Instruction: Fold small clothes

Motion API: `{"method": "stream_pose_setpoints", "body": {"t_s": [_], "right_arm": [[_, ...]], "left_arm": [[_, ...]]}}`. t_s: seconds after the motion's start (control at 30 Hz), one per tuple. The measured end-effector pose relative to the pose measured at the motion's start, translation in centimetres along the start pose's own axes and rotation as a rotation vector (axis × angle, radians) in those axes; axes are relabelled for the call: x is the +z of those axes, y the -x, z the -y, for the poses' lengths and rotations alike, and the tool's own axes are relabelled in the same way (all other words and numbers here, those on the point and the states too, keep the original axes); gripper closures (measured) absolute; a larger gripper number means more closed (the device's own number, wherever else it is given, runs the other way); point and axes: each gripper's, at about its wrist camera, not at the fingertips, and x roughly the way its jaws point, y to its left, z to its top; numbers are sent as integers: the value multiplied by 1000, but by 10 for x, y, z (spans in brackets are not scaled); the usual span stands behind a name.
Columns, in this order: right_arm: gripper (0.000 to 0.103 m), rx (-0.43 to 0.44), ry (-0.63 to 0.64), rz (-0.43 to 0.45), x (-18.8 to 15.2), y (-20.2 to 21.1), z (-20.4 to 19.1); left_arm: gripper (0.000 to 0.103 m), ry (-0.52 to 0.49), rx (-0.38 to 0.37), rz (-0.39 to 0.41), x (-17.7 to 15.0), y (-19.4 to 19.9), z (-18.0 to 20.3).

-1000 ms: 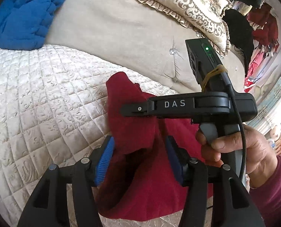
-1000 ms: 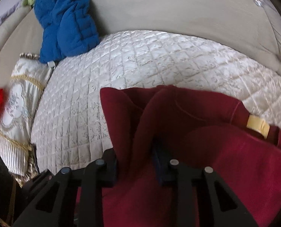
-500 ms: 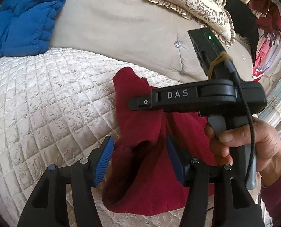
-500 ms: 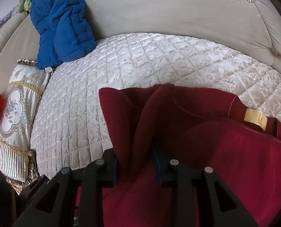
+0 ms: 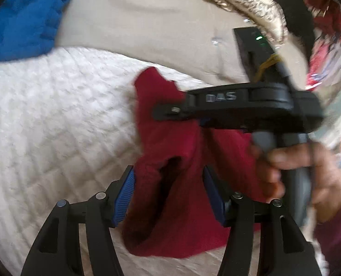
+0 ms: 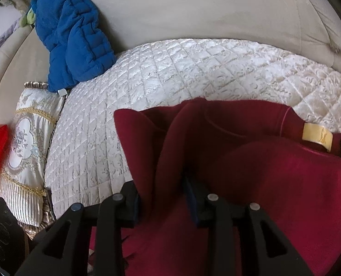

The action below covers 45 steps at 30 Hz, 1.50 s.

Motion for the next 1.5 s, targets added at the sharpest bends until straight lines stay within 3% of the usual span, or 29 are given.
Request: {"method": "stream_pose_setpoints", "body": {"t_s": [0.1,0.3,0.43,0.5,0.6,0.77,0.97,1.07,1.13,1.2,1.3,1.4,1.47,1.5], "right_arm": [[69,8,4,-3,0,-1,0],[69,22,4,22,-3,2,2],[76,24,0,69,-9,11,1],[78,26,1,93,-12,20,2],[79,47,-7,141,-18,47,9],[80,60,-10,228,-34,114,32],[80,-40,-50,302,-67,193,98],[82,-109,-126,296,-85,203,138],[83,-170,-192,297,-98,201,168],[84,-248,-247,276,-108,187,193],[84,-178,-315,323,-119,188,204],[71,-128,-336,366,-131,209,194],[44,-72,-326,391,-146,224,178],[40,-60,-317,393,-151,228,172]], "left_arm": [[59,35,-48,-19,1,0,-7],[59,21,106,-112,-7,-23,-10],[92,12,83,-98,-6,-18,-1],[102,4,54,-80,-4,-11,7],[103,-48,49,-53,-1,-2,27],[103,-123,-29,-13,2,8,83],[103,-230,-139,-55,-8,-17,166],[102,-283,-189,-110,-22,-45,195],[93,-332,-243,-164,-35,-62,210],[91,-359,-270,-210,-41,-66,214],[87,-382,-274,-199,-34,-52,202],[83,-394,-242,-133,-22,-30,177],[83,-368,-205,-86,-21,-21,169],[83,-359,-185,-70,-18,-19,162]]}}
